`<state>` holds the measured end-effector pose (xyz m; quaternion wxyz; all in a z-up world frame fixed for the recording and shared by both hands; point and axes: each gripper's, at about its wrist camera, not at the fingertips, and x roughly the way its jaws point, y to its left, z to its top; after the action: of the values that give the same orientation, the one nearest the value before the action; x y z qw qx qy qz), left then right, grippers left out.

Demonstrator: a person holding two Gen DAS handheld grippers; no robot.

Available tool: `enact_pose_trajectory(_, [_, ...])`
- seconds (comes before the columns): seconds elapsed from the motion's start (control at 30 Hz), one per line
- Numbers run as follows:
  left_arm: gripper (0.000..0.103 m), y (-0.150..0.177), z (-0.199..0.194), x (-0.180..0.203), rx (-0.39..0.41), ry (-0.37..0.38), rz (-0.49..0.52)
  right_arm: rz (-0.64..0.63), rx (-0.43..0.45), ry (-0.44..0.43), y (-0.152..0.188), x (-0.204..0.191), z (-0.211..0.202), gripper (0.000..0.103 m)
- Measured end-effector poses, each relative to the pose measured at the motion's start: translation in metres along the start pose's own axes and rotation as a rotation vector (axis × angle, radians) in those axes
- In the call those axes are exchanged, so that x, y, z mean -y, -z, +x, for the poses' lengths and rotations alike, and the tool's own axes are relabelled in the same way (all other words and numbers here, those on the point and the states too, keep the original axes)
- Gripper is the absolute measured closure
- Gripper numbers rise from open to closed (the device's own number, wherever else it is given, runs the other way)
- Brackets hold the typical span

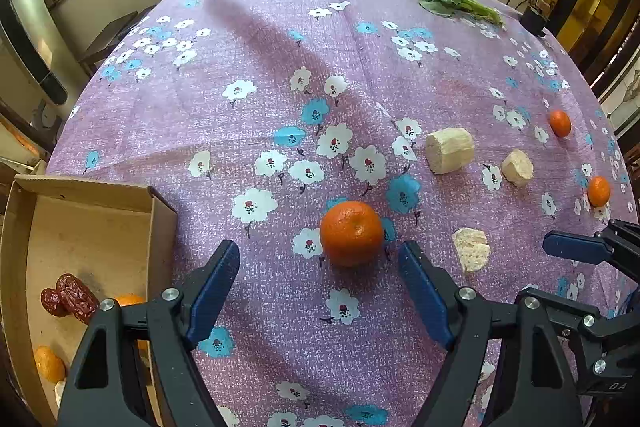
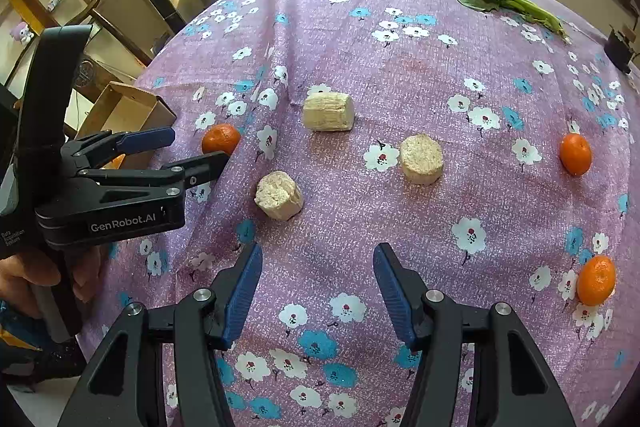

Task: Organize fruits
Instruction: 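Lower left tool onto a mandarin orange and close its fingers, then grasp a round yam slice with right tool while left tool holds the orange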

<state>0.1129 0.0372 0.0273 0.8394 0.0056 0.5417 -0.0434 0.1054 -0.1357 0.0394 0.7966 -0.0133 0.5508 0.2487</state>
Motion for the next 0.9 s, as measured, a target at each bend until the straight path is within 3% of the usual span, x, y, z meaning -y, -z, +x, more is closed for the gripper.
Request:
enact_pose_trajectory(0.03, [0.023, 0.000, 0.001, 0.000, 0.000, 0.003, 0.003, 0.001, 0.008, -0.002, -0.001, 0.000, -0.001, 0.041])
enact_pose_trajectory(0.1, [0.038, -0.001, 0.002, 0.002, 0.002, 0.014, 0.015, -0.004, 0.015, -0.018, -0.004, 0.000, -0.001, 0.041])
enact_pose_trajectory(0.13, [0.053, -0.002, 0.004, 0.003, -0.004, 0.028, 0.021, -0.011, 0.017, -0.021, -0.005, -0.001, -0.001, 0.041])
enact_pose_trajectory(0.23, [0.073, -0.002, 0.005, 0.006, -0.011, 0.084, 0.012, -0.039, 0.020, -0.027, -0.008, -0.003, 0.002, 0.041])
enact_pose_trajectory(0.33, [0.073, -0.001, 0.003, 0.010, -0.006, 0.057, 0.028, -0.075, 0.015, -0.034, -0.011, -0.006, 0.008, 0.041])
enact_pose_trajectory(0.63, [0.073, 0.003, -0.015, -0.008, 0.010, 0.034, -0.059, -0.229, 0.000, -0.018, -0.019, -0.021, 0.030, 0.042])
enact_pose_trajectory(0.77, [0.073, 0.008, -0.023, -0.010, 0.014, 0.028, -0.078, -0.273, -0.017, -0.029, -0.022, -0.024, 0.041, 0.054])
enact_pose_trajectory(0.83, [0.073, 0.010, -0.026, -0.009, 0.018, 0.025, -0.078, -0.274, -0.027, -0.058, -0.024, -0.026, 0.043, 0.070])
enact_pose_trajectory(0.9, [0.073, 0.012, -0.029, -0.006, 0.020, 0.015, -0.074, -0.268, -0.034, -0.056, -0.024, -0.026, 0.042, 0.071])
